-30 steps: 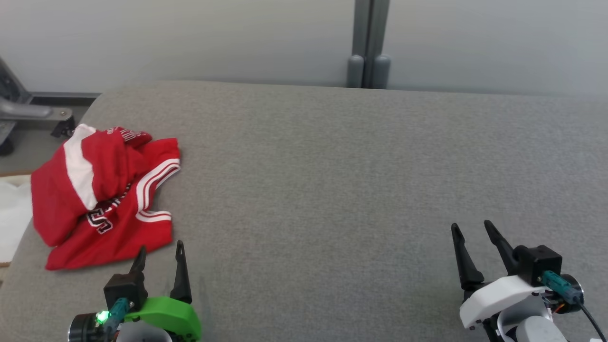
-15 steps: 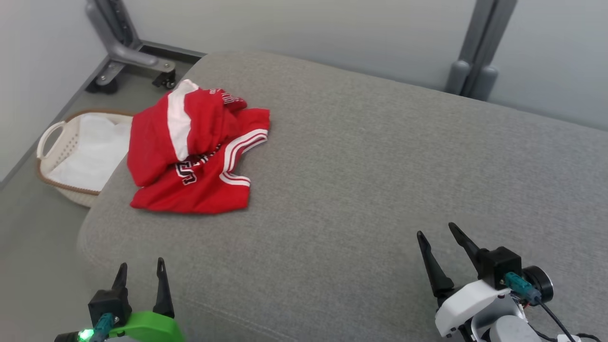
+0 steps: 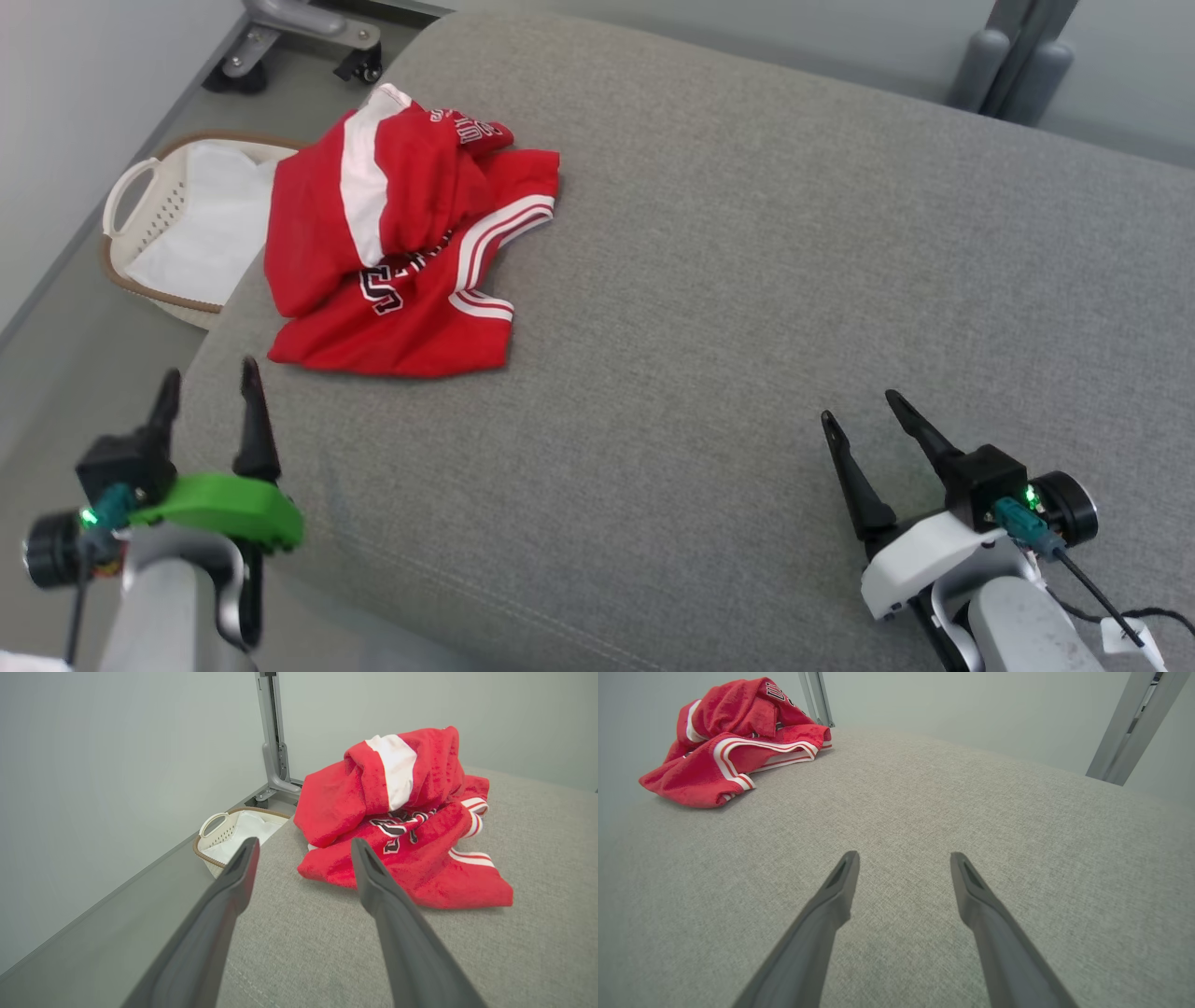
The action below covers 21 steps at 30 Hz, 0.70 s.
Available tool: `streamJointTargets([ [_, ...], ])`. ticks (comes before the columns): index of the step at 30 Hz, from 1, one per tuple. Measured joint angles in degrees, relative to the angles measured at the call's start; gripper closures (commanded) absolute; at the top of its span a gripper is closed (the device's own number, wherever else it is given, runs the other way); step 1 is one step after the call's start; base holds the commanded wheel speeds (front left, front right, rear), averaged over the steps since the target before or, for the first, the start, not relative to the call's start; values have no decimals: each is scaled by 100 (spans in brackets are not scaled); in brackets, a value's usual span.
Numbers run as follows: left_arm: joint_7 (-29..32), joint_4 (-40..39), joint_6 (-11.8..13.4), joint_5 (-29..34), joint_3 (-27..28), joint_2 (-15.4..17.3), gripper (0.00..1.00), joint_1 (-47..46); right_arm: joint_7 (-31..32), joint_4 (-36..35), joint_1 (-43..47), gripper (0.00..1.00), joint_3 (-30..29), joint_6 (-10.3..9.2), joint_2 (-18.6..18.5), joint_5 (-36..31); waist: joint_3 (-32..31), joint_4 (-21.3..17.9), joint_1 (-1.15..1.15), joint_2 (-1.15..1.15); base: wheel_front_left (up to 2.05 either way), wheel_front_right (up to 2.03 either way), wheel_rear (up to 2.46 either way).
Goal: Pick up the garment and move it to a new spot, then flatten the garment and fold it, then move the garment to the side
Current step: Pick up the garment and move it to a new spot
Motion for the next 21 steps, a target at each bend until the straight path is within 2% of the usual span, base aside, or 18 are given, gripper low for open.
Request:
streamJointTargets([
  [3, 1, 100, -25, -142, 13, 286, 0, -617, 0, -75, -136, 0, 4, 0, -79, -32, 212, -94, 0, 0, 0, 0, 0],
  [7, -1, 500, -31, -570, -301, 633, 0, -1426, 0, -178, -291, 0, 11, 0, -155, -88, 520, -248, 0, 0, 0, 0, 0],
  [13, 75, 1343, -33, -1507, -1204, 1212, 0, -2666, 0, -277, -495, 0, 76, 0, -241, -156, 1007, -520, 0, 0, 0, 0, 0],
  [16, 189, 1606, -34, -1980, -1562, 1382, 0, -3043, -1, -334, -619, 0, 133, 0, -261, -156, 1217, -677, 0, 0, 0, 0, 0],
  [21, 598, 2225, -35, -2377, -1986, 1681, 0, -3378, -16, -438, -786, 0, 192, 3, -233, -164, 1454, -1013, 0, 0, 0, 0, 0],
])
